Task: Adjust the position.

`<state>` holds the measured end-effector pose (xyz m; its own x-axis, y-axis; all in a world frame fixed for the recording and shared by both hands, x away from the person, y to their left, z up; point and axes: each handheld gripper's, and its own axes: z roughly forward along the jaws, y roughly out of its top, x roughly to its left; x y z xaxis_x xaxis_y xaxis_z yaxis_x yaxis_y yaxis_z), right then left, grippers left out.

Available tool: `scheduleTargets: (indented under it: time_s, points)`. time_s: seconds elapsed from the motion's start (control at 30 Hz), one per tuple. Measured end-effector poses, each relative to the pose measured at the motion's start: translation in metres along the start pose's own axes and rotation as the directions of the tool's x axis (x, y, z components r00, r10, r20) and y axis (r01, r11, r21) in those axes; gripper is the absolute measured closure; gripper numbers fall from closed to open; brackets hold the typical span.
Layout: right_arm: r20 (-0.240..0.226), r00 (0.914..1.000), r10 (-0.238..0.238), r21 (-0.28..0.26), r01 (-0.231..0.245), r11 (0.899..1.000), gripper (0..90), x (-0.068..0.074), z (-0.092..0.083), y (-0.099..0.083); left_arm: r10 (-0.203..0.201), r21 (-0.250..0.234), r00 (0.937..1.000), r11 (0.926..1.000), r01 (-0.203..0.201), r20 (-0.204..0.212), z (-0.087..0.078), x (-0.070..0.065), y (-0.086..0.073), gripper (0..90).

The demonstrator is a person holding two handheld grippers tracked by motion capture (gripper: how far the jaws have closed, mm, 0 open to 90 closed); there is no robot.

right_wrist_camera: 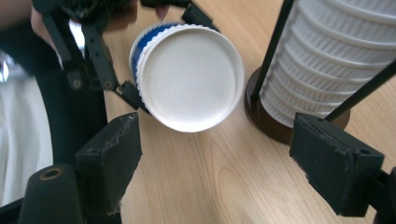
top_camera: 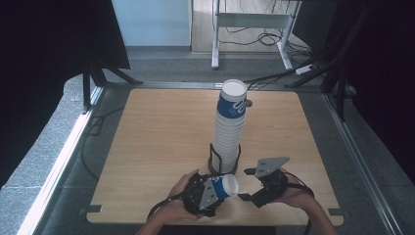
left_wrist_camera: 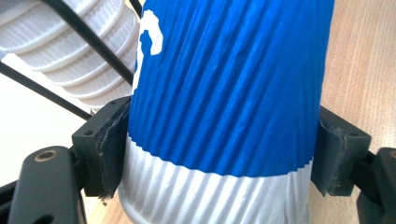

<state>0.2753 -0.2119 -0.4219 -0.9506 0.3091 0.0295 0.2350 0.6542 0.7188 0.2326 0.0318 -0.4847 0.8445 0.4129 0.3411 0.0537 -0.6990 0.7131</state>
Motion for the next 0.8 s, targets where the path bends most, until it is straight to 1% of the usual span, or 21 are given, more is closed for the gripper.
scheduleTargets:
  time_s: [0.03, 0.1, 0.13, 0.17, 0.2, 0.23, 0.3, 0.33, 0.37, 0.4, 0.43, 0.47, 0.5, 0.53, 0.57, 0.6, 0.63, 0.7, 0.73, 0.77, 0.8]
  points:
    - [-0.001, 0.9998, -0.019, 0.029, 0.019, 0.999, 17.2, 0.0, 0.001, 0.004, 0.012, 0.006, 0.9999, 0.9999, -0.012, -0.003, 0.001, -0.001, 0.001, 19.1]
    - [-0.008, 0.9986, -0.052, 0.09, 0.052, 0.995, 17.2, 0.001, 0.002, 0.012, 0.038, 0.018, 0.9993, 0.9991, -0.038, -0.004, 0.002, -0.001, 0.004, 19.1]
    - [-0.016, 0.997, -0.076, 0.147, 0.078, 0.986, 17.2, 0.002, 0.004, 0.019, 0.045, 0.023, 0.999, 0.9987, -0.045, -0.005, 0.003, -0.001, 0.005, 19.1]
    - [-0.016, 0.997, -0.076, 0.147, 0.078, 0.986, 17.2, 0.002, 0.004, 0.019, 0.053, 0.029, 0.9986, 0.9982, -0.052, -0.004, 0.004, -0.001, 0.006, 19.1]
    - [-0.022, 0.9951, -0.097, 0.194, 0.099, 0.976, 17.2, 0.003, 0.008, 0.025, 0.058, 0.035, 0.9983, 0.9977, -0.058, -0.004, 0.005, -0.001, 0.007, 19.1]
    - [-0.022, 0.9951, -0.097, 0.194, 0.099, 0.976, 17.2, 0.003, 0.008, 0.025, 0.063, 0.037, 0.998, 0.9974, -0.062, -0.005, 0.006, -0.001, 0.008, 19.1]
    - [-0.033, 0.9918, -0.123, 0.239, 0.128, 0.963, 17.1, 0.005, 0.014, 0.03, 0.073, 0.049, 0.9973, 0.9961, -0.073, -0.004, 0.008, -0.002, 0.01, 19.2]
    - [-0.043, 0.9883, -0.146, 0.284, 0.153, 0.947, 17.0, 0.006, 0.02, 0.034, 0.081, 0.054, 0.9967, 0.9953, -0.081, -0.005, 0.01, -0.004, 0.011, 19.2]
    - [-0.043, 0.9883, -0.146, 0.284, 0.153, 0.947, 17.0, 0.006, 0.02, 0.034, 0.081, 0.054, 0.9967, 0.9953, -0.081, -0.005, 0.01, -0.004, 0.011, 19.2]
    - [-0.056, 0.9864, -0.154, 0.315, 0.164, 0.935, 17.0, 0.007, 0.027, 0.036, 0.094, 0.064, 0.9956, 0.9936, -0.093, -0.008, 0.012, -0.006, 0.012, 19.2]
    - [-0.056, 0.9864, -0.154, 0.315, 0.164, 0.935, 17.0, 0.007, 0.027, 0.036, 0.094, 0.064, 0.9956, 0.9936, -0.093, -0.008, 0.012, -0.006, 0.012, 19.2]
    - [-0.066, 0.9841, -0.165, 0.342, 0.178, 0.923, 17.1, 0.008, 0.032, 0.038, 0.105, 0.073, 0.9944, 0.9919, -0.104, -0.011, 0.013, -0.007, 0.013, 19.2]
    - [-0.068, 0.983, -0.171, 0.356, 0.184, 0.916, 17.1, 0.008, 0.035, 0.039, 0.105, 0.073, 0.9944, 0.9919, -0.104, -0.011, 0.013, -0.007, 0.013, 19.3]
    - [-0.073, 0.9812, -0.178, 0.37, 0.193, 0.909, 17.1, 0.009, 0.038, 0.039, 0.12, 0.089, 0.9927, 0.9889, -0.119, -0.011, 0.013, -0.007, 0.015, 19.2]
    - [-0.073, 0.9812, -0.178, 0.37, 0.193, 0.909, 17.1, 0.009, 0.038, 0.039, 0.12, 0.089, 0.9927, 0.9889, -0.119, -0.011, 0.013, -0.007, 0.015, 19.2]
    - [-0.075, 0.9782, -0.193, 0.4, 0.207, 0.893, 17.2, 0.009, 0.042, 0.04, 0.132, 0.098, 0.9911, 0.9867, -0.129, -0.02, 0.013, -0.008, 0.016, 19.3]
    - [-0.075, 0.9782, -0.193, 0.4, 0.207, 0.893, 17.2, 0.009, 0.042, 0.04, 0.132, 0.098, 0.9911, 0.9867, -0.129, -0.02, 0.013, -0.008, 0.016, 19.3]
    - [-0.076, 0.978, -0.194, 0.412, 0.208, 0.887, 17.7, 0.01, 0.046, 0.041, 0.155, 0.111, 0.9876, 0.9822, -0.151, -0.025, 0.014, -0.009, 0.017, 19.3]
    - [-0.084, 0.976, -0.201, 0.422, 0.217, 0.88, 18.8, 0.01, 0.049, 0.042, 0.164, 0.117, 0.9858, 0.9804, -0.159, -0.036, 0.014, -0.01, 0.018, 19.3]
    - [-0.084, 0.976, -0.201, 0.422, 0.217, 0.88, 18.8, 0.01, 0.049, 0.042, 0.164, 0.117, 0.9858, 0.9804, -0.159, -0.036, 0.014, -0.01, 0.018, 19.2]
    - [-0.085, 0.9762, -0.199, 0.427, 0.216, 0.878, 19.5, 0.01, 0.051, 0.042, 0.169, 0.116, 0.9849, 0.9796, -0.164, -0.036, 0.014, -0.01, 0.019, 19.2]
